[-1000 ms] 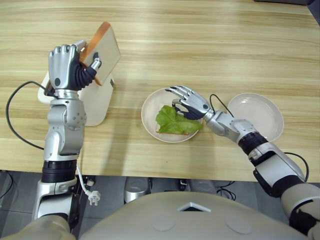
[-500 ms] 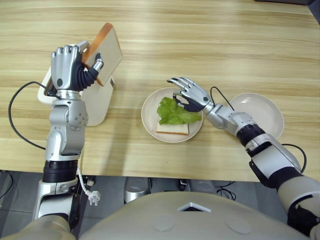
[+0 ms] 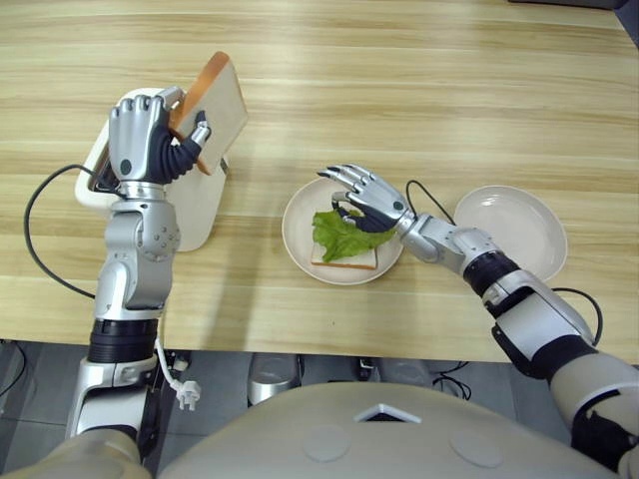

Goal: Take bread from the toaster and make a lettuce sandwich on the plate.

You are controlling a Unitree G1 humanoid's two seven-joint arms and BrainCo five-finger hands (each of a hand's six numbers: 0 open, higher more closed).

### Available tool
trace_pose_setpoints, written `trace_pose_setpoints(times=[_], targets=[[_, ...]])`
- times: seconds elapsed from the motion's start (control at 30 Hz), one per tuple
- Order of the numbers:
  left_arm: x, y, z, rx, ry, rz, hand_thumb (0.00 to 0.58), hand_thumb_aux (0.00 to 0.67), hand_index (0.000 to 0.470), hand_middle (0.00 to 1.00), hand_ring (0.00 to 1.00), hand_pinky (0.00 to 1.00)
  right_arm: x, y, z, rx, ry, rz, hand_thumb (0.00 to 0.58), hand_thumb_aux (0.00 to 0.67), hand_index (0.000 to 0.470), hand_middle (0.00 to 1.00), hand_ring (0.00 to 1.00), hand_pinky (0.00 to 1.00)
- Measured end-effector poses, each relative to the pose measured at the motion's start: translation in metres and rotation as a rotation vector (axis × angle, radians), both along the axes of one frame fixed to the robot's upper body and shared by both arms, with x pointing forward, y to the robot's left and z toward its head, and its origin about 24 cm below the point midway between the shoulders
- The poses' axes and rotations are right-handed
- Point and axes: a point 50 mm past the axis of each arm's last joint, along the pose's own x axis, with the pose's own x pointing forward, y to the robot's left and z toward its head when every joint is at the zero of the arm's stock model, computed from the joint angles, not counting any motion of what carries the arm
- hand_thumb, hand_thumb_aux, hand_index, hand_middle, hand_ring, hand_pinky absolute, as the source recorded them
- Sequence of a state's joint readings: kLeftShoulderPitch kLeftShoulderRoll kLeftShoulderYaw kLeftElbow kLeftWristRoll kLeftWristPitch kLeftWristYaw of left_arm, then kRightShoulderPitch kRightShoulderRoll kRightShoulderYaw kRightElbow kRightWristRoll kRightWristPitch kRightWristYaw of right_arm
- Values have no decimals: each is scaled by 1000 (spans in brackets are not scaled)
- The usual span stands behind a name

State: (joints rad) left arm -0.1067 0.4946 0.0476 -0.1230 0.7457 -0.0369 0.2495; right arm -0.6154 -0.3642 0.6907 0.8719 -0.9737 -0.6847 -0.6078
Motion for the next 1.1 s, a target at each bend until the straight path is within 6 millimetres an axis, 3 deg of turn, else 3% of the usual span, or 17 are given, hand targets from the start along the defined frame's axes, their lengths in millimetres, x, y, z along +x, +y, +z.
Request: trace_pose_setpoints(times=[0.37,0.4,0.43,0.67,0.93,1.1], targets=[[3,1,-6,-2,24,3,575,610,419,1000,1000,1000,0,0,1,1,-5,3,580,670,460,0,0,0],[3,0,-6,-1,21,2,575,610,419,1000,1000,1000,0,1,2,6,-8,6,244,160,110,0,0,0],[3,0,-6,-1,20,1,576,612,420,1000,1000,1000,0,1,3,9,-9,6,0,0,0,0,0,0],[3,-1,-6,-1,18,-6,579,649,446,1000,1000,1000,1,1,9,47,-25,7,0,0,0,0,0,0],[4,-5,-6,-9,16,-23,580,662,455,1000,1000,1000,2,-7,39,186,-84,-4,0,0,0,0,0,0],[8,-25,-5,-110,25,-124,580,670,460,1000,1000,1000,7,-29,60,273,-141,-80,0,0,0,0,0,0]])
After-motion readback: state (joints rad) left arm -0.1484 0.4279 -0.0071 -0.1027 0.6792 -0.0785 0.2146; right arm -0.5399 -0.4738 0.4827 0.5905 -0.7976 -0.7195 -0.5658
